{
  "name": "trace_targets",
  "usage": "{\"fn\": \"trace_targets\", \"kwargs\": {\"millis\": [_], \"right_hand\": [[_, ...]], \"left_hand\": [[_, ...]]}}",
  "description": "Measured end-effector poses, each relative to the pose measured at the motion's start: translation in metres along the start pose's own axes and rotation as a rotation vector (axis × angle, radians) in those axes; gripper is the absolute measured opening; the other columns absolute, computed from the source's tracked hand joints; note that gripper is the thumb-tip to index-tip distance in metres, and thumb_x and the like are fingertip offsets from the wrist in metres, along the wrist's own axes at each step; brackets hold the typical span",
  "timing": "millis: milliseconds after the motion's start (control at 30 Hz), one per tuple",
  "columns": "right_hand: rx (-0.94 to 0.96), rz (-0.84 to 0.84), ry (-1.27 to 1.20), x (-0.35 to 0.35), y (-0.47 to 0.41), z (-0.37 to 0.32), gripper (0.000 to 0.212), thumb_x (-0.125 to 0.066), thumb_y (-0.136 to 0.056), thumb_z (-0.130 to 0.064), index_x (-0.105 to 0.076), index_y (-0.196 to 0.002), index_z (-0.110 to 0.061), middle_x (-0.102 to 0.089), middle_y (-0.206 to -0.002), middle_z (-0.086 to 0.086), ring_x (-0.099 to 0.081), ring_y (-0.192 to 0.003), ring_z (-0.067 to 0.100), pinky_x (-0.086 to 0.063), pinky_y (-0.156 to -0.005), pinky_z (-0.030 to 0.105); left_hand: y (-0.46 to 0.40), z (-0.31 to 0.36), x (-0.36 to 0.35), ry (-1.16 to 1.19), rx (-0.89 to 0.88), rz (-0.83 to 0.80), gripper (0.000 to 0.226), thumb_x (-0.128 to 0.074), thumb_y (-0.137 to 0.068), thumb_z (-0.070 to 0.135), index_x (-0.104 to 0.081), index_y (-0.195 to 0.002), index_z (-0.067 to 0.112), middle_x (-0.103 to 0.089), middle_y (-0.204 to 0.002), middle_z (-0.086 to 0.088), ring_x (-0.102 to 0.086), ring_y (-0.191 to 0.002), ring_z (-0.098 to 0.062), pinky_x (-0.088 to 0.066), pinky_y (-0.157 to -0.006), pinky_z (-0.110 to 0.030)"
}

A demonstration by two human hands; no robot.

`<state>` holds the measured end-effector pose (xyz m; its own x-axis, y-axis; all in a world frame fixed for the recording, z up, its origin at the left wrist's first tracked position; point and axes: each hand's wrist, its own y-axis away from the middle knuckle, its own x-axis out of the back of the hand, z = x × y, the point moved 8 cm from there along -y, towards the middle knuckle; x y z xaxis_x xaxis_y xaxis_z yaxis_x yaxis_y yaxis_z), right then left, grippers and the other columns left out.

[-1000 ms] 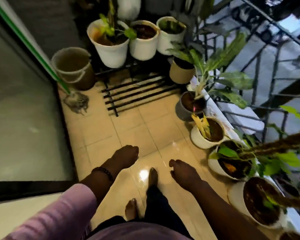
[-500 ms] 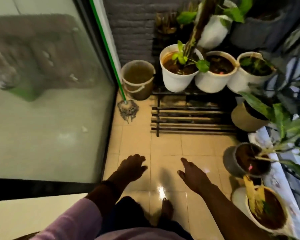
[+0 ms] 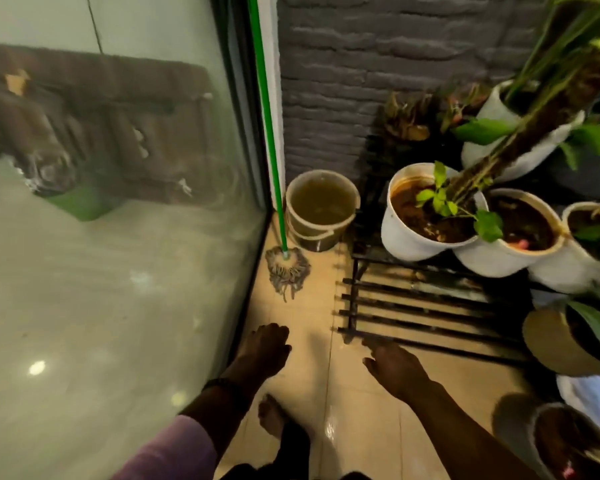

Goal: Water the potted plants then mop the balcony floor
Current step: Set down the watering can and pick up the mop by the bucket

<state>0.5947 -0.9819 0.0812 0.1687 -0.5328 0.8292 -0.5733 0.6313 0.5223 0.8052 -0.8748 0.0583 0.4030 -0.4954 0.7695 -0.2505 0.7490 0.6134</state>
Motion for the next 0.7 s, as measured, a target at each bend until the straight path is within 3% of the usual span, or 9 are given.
{"fn": "trace_targets", "kwargs": {"millis": [100, 200, 300, 400, 500, 533, 633, 700], "right_hand": [[0.041, 0.057, 0.014, 0.041, -0.049, -0.036, 0.033, -0.047, -0.094, -0.029, -0.059, -0.123, -0.02, -0.059, -0.127, 0.004, -0.055, -0.116, 0.024, -0.047, -0.094, 0.033], [0.061, 0.079, -0.058, 0.078, -0.084, -0.064, 0.04, -0.048, -0.094, -0.03, -0.047, -0.133, -0.021, -0.056, -0.13, 0.006, -0.055, -0.118, 0.026, -0.047, -0.092, 0.033], [0.142, 0.14, 0.014, 0.115, -0.122, -0.088, 0.031, -0.047, -0.094, -0.03, -0.058, -0.122, -0.023, -0.053, -0.134, 0.004, -0.049, -0.123, 0.023, -0.044, -0.096, 0.031], [0.155, 0.179, -0.043, 0.155, -0.162, -0.101, 0.025, -0.049, -0.093, -0.029, -0.059, -0.115, -0.029, -0.067, -0.108, 0.003, -0.063, -0.098, 0.023, -0.05, -0.077, 0.031], [0.193, 0.191, -0.023, 0.186, -0.204, -0.113, 0.015, -0.049, -0.09, -0.03, -0.062, -0.085, -0.027, -0.066, -0.091, 0.0, -0.064, -0.089, 0.022, -0.049, -0.069, 0.029], [0.198, 0.202, -0.023, 0.197, -0.22, -0.115, 0.017, -0.049, -0.09, -0.032, -0.064, -0.085, -0.026, -0.066, -0.093, 0.0, -0.063, -0.09, 0.021, -0.049, -0.07, 0.029], [0.209, 0.222, -0.082, 0.228, -0.273, -0.121, 0.025, -0.047, -0.093, -0.038, -0.06, -0.112, -0.029, -0.066, -0.109, 0.0, -0.062, -0.097, 0.022, -0.049, -0.075, 0.03], [0.23, 0.192, -0.122, 0.251, -0.315, -0.125, 0.026, -0.047, -0.095, -0.033, -0.057, -0.118, -0.027, -0.064, -0.115, 0.001, -0.06, -0.101, 0.02, -0.045, -0.079, 0.028]], "left_hand": [[-0.028, -0.019, 0.056, 0.024, -0.03, 0.108, 0.048, -0.045, -0.103, 0.036, -0.04, -0.146, 0.013, -0.051, -0.142, -0.01, -0.052, -0.129, -0.029, -0.044, -0.102, -0.039], [-0.049, -0.036, 0.1, -0.002, 0.015, 0.149, 0.045, -0.046, -0.102, 0.036, -0.045, -0.141, 0.014, -0.049, -0.143, -0.01, -0.049, -0.129, -0.03, -0.045, -0.1, -0.04], [-0.072, -0.045, 0.144, 0.059, 0.001, 0.145, 0.043, -0.044, -0.104, 0.031, -0.043, -0.145, 0.02, -0.053, -0.14, -0.011, -0.055, -0.126, -0.029, -0.047, -0.099, -0.038], [-0.097, -0.047, 0.187, -0.004, -0.064, 0.139, 0.032, -0.042, -0.104, 0.024, -0.059, -0.128, 0.013, -0.06, -0.132, -0.013, -0.06, -0.12, -0.03, -0.05, -0.095, -0.04], [-0.127, -0.056, 0.226, 0.008, -0.051, 0.166, 0.033, -0.043, -0.103, 0.024, -0.059, -0.129, 0.013, -0.06, -0.133, -0.012, -0.06, -0.123, -0.031, -0.052, -0.098, -0.042], [-0.139, -0.059, 0.239, 0.027, -0.038, 0.184, 0.034, -0.043, -0.103, 0.024, -0.057, -0.132, 0.015, -0.06, -0.134, -0.012, -0.06, -0.123, -0.031, -0.052, -0.098, -0.042], [-0.182, -0.071, 0.28, 0.124, 0.006, 0.236, 0.031, -0.044, -0.102, 0.025, -0.057, -0.13, 0.02, -0.062, -0.13, -0.012, -0.062, -0.119, -0.03, -0.053, -0.095, -0.041], [-0.21, -0.08, 0.308, 0.18, 0.057, 0.262, 0.031, -0.044, -0.1, 0.02, -0.06, -0.127, 0.023, -0.064, -0.127, -0.012, -0.063, -0.116, -0.029, -0.051, -0.091, -0.039]]}}
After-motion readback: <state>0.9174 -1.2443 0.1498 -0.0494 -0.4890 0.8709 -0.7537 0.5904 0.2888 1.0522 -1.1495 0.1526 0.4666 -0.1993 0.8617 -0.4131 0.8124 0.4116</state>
